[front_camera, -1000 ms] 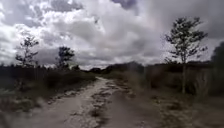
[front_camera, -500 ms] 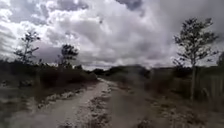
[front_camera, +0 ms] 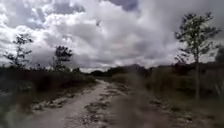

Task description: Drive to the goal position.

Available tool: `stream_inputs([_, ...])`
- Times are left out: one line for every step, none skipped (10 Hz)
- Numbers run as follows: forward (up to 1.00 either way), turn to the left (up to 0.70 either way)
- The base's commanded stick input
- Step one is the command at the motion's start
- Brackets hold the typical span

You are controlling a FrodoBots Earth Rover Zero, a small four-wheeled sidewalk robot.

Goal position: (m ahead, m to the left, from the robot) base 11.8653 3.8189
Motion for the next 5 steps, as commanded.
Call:
stream_inputs([0.69,0.01])
stream_inputs([0.69,0.01])
stream_inputs([0.69,0.01])
stream_inputs([0.69,0.08])
stream_inputs([0.69,0.12])
